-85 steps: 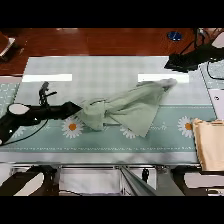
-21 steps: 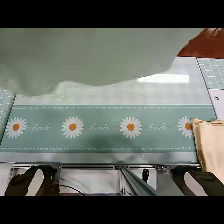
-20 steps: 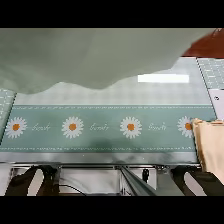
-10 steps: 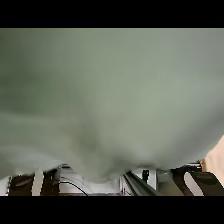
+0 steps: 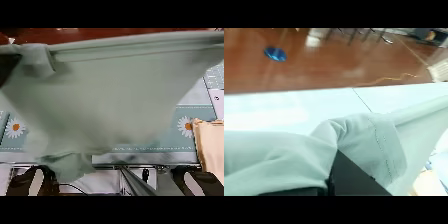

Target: Fold the shirts.

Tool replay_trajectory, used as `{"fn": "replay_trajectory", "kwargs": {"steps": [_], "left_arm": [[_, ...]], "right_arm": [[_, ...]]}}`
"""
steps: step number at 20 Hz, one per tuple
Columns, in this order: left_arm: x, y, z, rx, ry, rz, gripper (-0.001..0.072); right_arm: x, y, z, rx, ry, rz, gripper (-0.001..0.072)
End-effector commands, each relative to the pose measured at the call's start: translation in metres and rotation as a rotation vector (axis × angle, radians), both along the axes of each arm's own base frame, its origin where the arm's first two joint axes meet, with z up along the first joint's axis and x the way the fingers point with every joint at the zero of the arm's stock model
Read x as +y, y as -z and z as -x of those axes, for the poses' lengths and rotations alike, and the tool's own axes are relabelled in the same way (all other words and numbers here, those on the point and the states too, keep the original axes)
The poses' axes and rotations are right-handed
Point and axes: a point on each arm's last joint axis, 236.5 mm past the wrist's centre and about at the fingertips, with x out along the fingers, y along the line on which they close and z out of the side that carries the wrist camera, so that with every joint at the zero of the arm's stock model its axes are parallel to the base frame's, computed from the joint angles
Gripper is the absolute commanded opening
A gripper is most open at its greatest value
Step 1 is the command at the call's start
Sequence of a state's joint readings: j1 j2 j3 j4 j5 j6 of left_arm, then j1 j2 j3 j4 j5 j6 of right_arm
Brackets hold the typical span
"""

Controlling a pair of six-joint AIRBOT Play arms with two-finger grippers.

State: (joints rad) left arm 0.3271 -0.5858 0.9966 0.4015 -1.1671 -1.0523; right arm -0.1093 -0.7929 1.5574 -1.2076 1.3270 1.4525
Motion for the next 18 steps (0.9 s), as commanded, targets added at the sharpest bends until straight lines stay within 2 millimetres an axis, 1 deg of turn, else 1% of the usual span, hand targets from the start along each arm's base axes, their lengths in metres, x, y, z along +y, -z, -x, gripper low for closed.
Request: {"fn": "replay_trajectory", "kwargs": {"steps": [1,3,4,5,6,8,10,11,12,13,14,15,16,17,18], "left_arm": [[-0.007,0.079,-0.063,0.155,0.017,0.058,0.0019],[-0.017,0.127,-0.109,0.250,-0.019,0.071,0.0019],[-0.020,0.148,-0.129,0.284,-0.047,0.065,0.0019],[-0.023,0.169,-0.150,0.317,-0.077,0.060,0.0019],[-0.025,0.185,-0.166,0.341,-0.096,0.054,0.0019],[-0.032,0.208,-0.194,0.376,-0.101,0.045,0.0019],[-0.040,0.218,-0.209,0.397,-0.081,0.044,0.0020],[-0.044,0.222,-0.213,0.412,-0.070,0.052,0.0049],[-0.045,0.225,-0.214,0.431,-0.067,0.064,0.0198],[-0.045,0.227,-0.212,0.445,-0.062,0.069,0.0509],[-0.043,0.231,-0.206,0.463,-0.034,0.045,0.0512],[-0.035,0.238,-0.195,0.498,0.001,0.008,0.0511],[-0.018,0.249,-0.180,0.589,0.008,-0.005,0.0511],[0.004,0.265,-0.163,0.699,-0.002,-0.023,0.0511],[0.028,0.281,-0.141,0.805,-0.003,-0.058,0.0510]], "right_arm": [[-0.005,0.086,-0.068,0.184,0.005,-0.048,0.0026],[0.004,0.121,-0.117,0.231,-0.019,-0.128,0.0026],[0.006,0.140,-0.138,0.259,-0.018,-0.166,0.0026],[0.009,0.159,-0.157,0.293,-0.017,-0.204,0.0026],[0.011,0.177,-0.178,0.320,-0.013,-0.246,0.0026],[0.014,0.204,-0.215,0.350,0.005,-0.329,0.0026],[0.019,0.226,-0.243,0.378,0.025,-0.421,0.0027],[0.021,0.237,-0.253,0.405,0.044,-0.467,0.0116],[0.023,0.247,-0.259,0.431,0.054,-0.493,0.0335],[0.022,0.256,-0.260,0.458,0.049,-0.497,0.0411],[0.017,0.262,-0.257,0.482,0.049,-0.498,0.0412],[0.008,0.264,-0.252,0.503,0.055,-0.490,0.0412],[-0.006,0.264,-0.241,0.532,0.054,-0.472,0.0411],[-0.020,0.264,-0.227,0.564,0.045,-0.439,0.0412],[-0.039,0.265,-0.208,0.610,0.036,-0.387,0.0411]]}}
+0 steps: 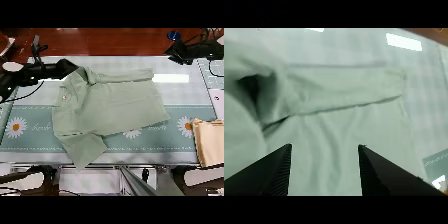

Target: Fold the shirts.

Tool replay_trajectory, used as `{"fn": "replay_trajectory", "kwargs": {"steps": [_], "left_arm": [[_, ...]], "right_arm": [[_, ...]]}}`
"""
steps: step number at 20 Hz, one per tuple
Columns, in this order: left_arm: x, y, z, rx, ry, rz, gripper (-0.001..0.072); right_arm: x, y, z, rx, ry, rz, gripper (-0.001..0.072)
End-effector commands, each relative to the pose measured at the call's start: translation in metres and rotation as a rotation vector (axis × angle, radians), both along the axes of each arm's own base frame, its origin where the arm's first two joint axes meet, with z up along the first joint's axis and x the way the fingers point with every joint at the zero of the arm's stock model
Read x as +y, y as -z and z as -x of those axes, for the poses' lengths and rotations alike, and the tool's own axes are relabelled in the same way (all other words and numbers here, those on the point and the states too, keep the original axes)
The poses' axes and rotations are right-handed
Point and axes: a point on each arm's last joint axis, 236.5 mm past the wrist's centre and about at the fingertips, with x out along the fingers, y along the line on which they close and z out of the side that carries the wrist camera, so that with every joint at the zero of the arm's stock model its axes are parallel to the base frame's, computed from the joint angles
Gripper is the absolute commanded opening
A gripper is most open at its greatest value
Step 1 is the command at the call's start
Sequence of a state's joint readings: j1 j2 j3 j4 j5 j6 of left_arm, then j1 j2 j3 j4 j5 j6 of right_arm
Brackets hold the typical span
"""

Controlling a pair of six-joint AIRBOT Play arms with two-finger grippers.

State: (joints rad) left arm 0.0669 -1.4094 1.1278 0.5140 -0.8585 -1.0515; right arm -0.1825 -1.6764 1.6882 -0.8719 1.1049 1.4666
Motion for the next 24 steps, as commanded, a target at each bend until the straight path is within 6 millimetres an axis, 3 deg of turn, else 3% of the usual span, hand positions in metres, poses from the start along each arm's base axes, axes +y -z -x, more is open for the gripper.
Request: {"fn": "replay_trajectory", "kwargs": {"steps": [1,3,4,5,7,9,12,14,19,22,24], "left_arm": [[0.063,0.053,0.072,0.347,0.055,-0.088,0.0510],[0.097,0.073,0.119,0.459,0.043,-0.106,0.0510],[0.107,0.081,0.140,0.488,0.013,-0.085,0.0510],[0.114,0.091,0.159,0.510,-0.033,-0.068,0.0511],[0.127,0.112,0.194,0.546,-0.141,-0.038,0.0510],[0.138,0.127,0.223,0.571,-0.235,0.004,0.0510],[0.137,0.128,0.231,0.586,-0.366,0.165,0.0511],[0.136,0.140,0.249,0.667,-0.366,0.142,0.0510],[0.104,0.153,0.262,0.719,-0.274,0.129,0.0508],[0.087,0.164,0.261,0.735,-0.233,0.113,0.0504],[0.077,0.162,0.254,0.711,-0.211,0.129,0.0434]], "right_arm": [[-0.049,0.014,0.051,0.152,-0.074,0.107,0.0411],[-0.110,0.026,0.096,0.293,-0.022,0.325,0.0411],[-0.131,0.028,0.110,0.324,0.080,0.332,0.0411],[-0.138,0.033,0.124,0.324,0.132,0.306,0.0411],[-0.132,0.055,0.160,0.345,0.162,0.258,0.0411],[-0.112,0.081,0.197,0.359,0.148,0.221,0.0411],[-0.079,0.112,0.240,0.382,0.138,0.155,0.0411],[-0.060,0.124,0.258,0.392,0.122,0.108,0.0411],[-0.039,0.147,0.280,0.441,0.122,0.037,0.0411],[-0.034,0.144,0.276,0.417,0.108,0.018,0.0411],[-0.035,0.143,0.274,0.407,0.112,0.018,0.0412]]}}
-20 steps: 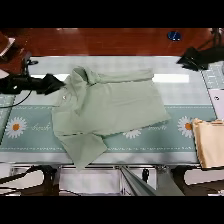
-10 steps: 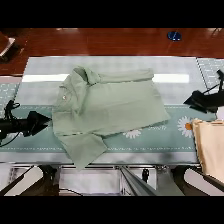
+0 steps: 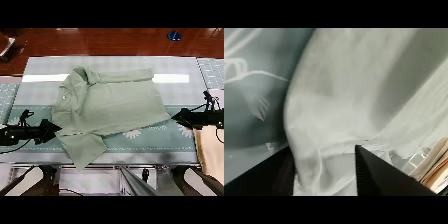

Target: Fold the shirts.

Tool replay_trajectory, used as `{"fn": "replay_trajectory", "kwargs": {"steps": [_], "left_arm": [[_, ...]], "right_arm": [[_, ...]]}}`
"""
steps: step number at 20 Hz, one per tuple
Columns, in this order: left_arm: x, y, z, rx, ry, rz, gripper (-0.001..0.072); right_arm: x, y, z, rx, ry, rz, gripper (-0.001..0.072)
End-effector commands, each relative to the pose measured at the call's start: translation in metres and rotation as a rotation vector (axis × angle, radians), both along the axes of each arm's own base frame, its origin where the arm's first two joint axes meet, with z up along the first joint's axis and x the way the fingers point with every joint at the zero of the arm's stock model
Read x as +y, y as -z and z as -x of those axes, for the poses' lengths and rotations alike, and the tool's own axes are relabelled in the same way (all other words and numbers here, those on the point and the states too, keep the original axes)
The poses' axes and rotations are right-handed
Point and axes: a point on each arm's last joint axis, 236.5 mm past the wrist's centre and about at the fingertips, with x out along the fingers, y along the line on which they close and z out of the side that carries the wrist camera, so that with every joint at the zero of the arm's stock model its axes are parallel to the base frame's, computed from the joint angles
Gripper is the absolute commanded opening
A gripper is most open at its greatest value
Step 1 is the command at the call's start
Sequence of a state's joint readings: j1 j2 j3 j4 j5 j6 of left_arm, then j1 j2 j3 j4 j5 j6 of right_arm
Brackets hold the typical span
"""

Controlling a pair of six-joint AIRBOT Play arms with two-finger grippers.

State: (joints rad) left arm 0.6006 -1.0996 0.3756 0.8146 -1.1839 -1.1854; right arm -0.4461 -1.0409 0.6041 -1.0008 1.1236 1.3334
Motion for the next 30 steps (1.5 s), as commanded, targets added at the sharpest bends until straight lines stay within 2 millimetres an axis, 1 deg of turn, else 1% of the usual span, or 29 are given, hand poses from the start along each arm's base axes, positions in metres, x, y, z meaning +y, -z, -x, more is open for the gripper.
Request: {"fn": "replay_trajectory", "kwargs": {"steps": [1,2,3,5,6,7,9,12,14,15,18,20,21,22,23,24,25,26,27,28,29,30], "left_arm": [[-0.016,0.005,-0.006,-0.025,0.037,0.008,0.0302],[-0.019,0.005,-0.005,-0.032,0.060,0.006,0.0045],[-0.020,0.005,-0.005,-0.038,0.072,0.005,0.0020],[-0.019,0.005,-0.005,-0.038,0.072,0.004,0.0020],[-0.019,0.005,-0.005,-0.039,0.072,0.003,0.0019],[-0.019,0.005,-0.005,-0.044,0.076,0.001,0.0020],[-0.019,0.006,-0.006,-0.047,0.078,-0.001,0.0020],[-0.019,0.006,-0.006,-0.047,0.078,-0.001,0.0019],[-0.019,0.005,-0.005,-0.046,0.079,0.001,0.0020],[-0.019,0.005,-0.005,-0.046,0.079,0.001,0.0019],[-0.018,0.006,-0.007,-0.048,0.075,-0.006,0.0020],[-0.017,0.007,-0.008,-0.051,0.070,-0.010,0.0019],[-0.017,0.007,-0.009,-0.053,0.067,-0.010,0.0020],[-0.017,0.006,-0.010,-0.056,0.063,-0.006,0.0020],[-0.018,0.005,-0.011,-0.060,0.056,0.001,0.0020],[-0.019,0.001,-0.016,-0.081,0.050,0.011,0.0020],[-0.018,-0.005,-0.026,-0.111,0.032,0.018,0.0020],[-0.017,-0.019,-0.042,-0.156,-0.006,0.050,0.0020],[-0.020,-0.050,-0.068,-0.271,-0.030,0.106,0.0019],[-0.023,-0.096,-0.097,-0.432,-0.049,0.173,0.0019],[-0.023,-0.148,-0.122,-0.593,-0.070,0.231,0.0019],[-0.021,-0.204,-0.142,-0.757,-0.089,0.264,0.0019]], "right_arm": [[0.000,0.001,-0.003,-0.023,0.012,-0.004,0.0412],[-0.007,0.001,-0.006,-0.031,0.040,0.003,0.0412],[-0.017,0.001,-0.008,-0.033,0.097,0.003,0.0412],[-0.044,0.001,-0.008,-0.029,0.222,0.003,0.0412],[-0.053,0.002,-0.004,-0.017,0.258,-0.004,0.0412],[-0.054,0.006,0.002,0.015,0.272,-0.030,0.0412],[-0.040,0.018,0.013,0.094,0.238,-0.100,0.0412],[-0.007,0.035,0.005,0.133,0.157,-0.171,0.0412],[0.007,0.047,-0.006,0.140,0.159,-0.199,0.0412],[0.012,0.050,-0.015,0.128,0.180,-0.220,0.0412],[0.024,0.054,-0.038,0.106,0.172,-0.233,0.0411],[0.038,0.054,-0.051,0.104,0.121,-0.232,0.0411],[0.044,0.054,-0.059,0.097,0.094,-0.224,0.0398],[0.051,0.052,-0.066,0.086,0.064,-0.217,0.0310],[0.059,0.047,-0.073,0.062,0.016,-0.209,0.0115],[0.066,0.038,-0.081,0.016,-0.058,-0.196,0.0026],[0.072,0.021,-0.091,-0.014,-0.109,-0.202,0.0026],[0.075,-0.004,-0.104,-0.053,-0.150,-0.218,0.0026],[0.076,-0.034,-0.119,-0.111,-0.194,-0.218,0.0026],[0.074,-0.071,-0.136,-0.194,-0.229,-0.199,0.0026],[0.071,-0.119,-0.155,-0.307,-0.246,-0.165,0.0026],[0.067,-0.168,-0.169,-0.430,-0.257,-0.121,0.0026]]}}
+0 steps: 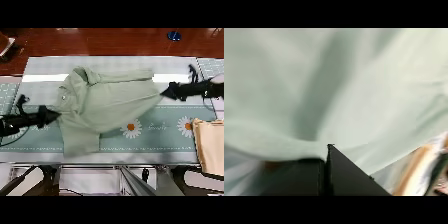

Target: Fold the shirts.

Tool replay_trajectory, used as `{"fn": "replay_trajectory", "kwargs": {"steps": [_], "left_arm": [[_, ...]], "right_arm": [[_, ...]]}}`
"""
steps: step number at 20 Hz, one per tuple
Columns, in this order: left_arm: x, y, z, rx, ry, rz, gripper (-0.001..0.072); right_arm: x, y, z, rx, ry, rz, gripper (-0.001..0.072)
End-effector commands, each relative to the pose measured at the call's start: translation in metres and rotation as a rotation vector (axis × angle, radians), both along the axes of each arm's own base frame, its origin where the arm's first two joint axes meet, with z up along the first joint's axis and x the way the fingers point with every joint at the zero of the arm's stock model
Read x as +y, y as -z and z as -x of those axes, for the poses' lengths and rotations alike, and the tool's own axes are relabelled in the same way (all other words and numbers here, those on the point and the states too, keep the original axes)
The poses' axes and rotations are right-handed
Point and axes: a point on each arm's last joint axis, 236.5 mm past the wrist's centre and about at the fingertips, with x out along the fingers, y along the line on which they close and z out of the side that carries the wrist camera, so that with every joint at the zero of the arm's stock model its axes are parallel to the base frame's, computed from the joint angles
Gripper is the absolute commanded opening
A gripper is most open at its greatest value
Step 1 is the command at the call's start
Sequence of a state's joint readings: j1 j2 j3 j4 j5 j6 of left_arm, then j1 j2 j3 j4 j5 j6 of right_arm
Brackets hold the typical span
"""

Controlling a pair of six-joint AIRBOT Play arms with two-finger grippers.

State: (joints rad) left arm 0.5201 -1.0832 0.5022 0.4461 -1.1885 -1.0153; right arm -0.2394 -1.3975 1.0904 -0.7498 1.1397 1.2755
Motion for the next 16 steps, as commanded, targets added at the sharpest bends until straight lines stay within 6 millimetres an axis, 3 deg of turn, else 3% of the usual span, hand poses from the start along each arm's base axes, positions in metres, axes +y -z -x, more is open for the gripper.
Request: {"fn": "replay_trajectory", "kwargs": {"steps": [1,2,4,5,7,11,14,16], "left_arm": [[0.000,-0.182,-0.064,-0.547,-0.071,0.160,0.0019],[0.005,-0.234,-0.069,-0.682,-0.094,0.135,0.0019],[0.011,-0.328,-0.063,-0.917,-0.132,-0.043,0.0017],[0.017,-0.355,-0.058,-0.948,-0.161,-0.164,0.0017],[0.032,-0.400,-0.039,-0.959,-0.230,-0.406,0.0017],[0.028,-0.491,0.038,-1.146,-0.308,-0.781,0.0017],[0.015,-0.533,0.103,-1.286,-0.407,-0.916,0.0018],[0.011,-0.546,0.141,-1.347,-0.473,-1.024,0.0017]], "right_arm": [[0.003,-0.158,-0.036,-0.369,-0.058,0.072,0.0026],[0.000,-0.217,-0.039,-0.517,-0.044,0.116,0.0026],[-0.011,-0.313,-0.026,-0.744,0.013,0.232,0.0026],[-0.019,-0.353,-0.008,-0.828,0.047,0.306,0.0026],[-0.038,-0.404,0.034,-0.926,0.144,0.443,0.0026],[-0.047,-0.468,0.130,-1.098,0.253,0.606,0.0026],[-0.040,-0.480,0.189,-1.139,0.274,0.646,0.0026],[-0.039,-0.477,0.216,-1.130,0.281,0.672,0.0026]]}}
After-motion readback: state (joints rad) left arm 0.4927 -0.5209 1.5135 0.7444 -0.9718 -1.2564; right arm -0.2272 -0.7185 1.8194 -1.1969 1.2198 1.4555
